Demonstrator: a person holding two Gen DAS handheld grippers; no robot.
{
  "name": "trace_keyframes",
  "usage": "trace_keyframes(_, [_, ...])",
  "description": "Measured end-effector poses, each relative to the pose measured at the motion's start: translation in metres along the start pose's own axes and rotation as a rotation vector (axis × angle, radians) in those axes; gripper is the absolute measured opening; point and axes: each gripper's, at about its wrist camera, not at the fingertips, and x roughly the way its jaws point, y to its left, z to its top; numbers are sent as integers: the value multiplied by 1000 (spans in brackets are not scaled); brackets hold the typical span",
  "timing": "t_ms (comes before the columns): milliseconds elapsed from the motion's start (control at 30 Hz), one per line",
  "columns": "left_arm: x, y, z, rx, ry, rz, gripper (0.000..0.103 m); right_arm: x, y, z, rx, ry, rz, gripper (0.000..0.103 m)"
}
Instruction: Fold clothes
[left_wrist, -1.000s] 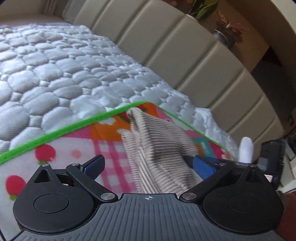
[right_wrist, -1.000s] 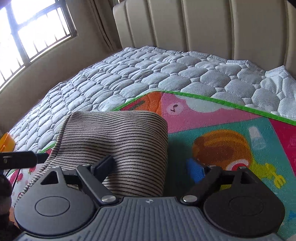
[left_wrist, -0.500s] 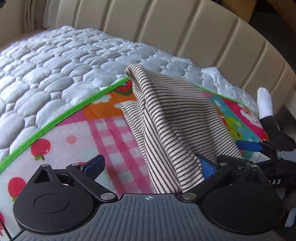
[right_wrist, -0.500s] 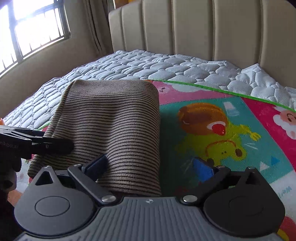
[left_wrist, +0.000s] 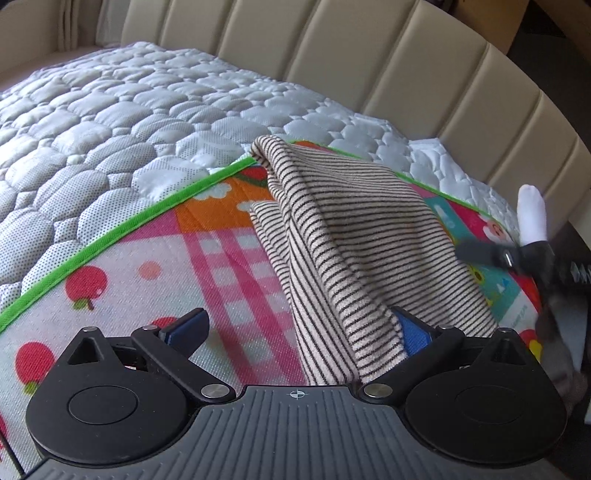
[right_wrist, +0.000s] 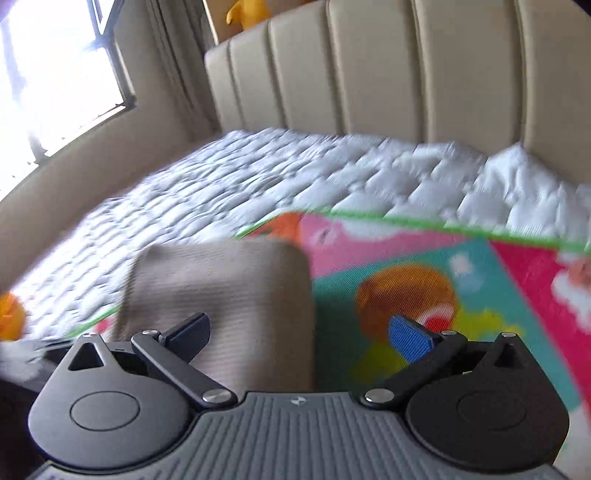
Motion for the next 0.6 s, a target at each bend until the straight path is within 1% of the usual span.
trace_keyframes(33, [0,0,0,2,-1,1,103,8,3,5,-32,11,-29,103])
trace_keyframes(67, [0,0,0,3,-1,-1,103,23,9,6,-85,57,-56,103])
trace_keyframes(100, [1,1,0,0,-2,-4,103,34,13,6,-119,81,-70,103])
trace_keyframes(200, [2,4,0,-12,-6,-1,103,42,18,5,-124,70,-75,103])
trace_keyframes(333, [4,10,-1,-26,-7,-29,103,25,19,-2,-124,32,-92,103])
trace_keyframes(400, [2,13,-1,-46,-14,-51,103,7,14,-3,-84,25,-45,103])
trace_keyframes(467, [-2,18,0,-91,-21,-75,103,-15,5,-14,-5,22,63,103])
trace_keyframes(533, [-10,26,1,-168,-38,-104,103,-35,-3,-28,76,34,170,103])
trace_keyframes(567, [-14,29,2,-207,-46,-127,103,-37,-4,-39,83,67,187,103])
trace_keyframes(600, [-17,31,1,-236,-48,-148,103,-36,-4,-50,63,89,175,103])
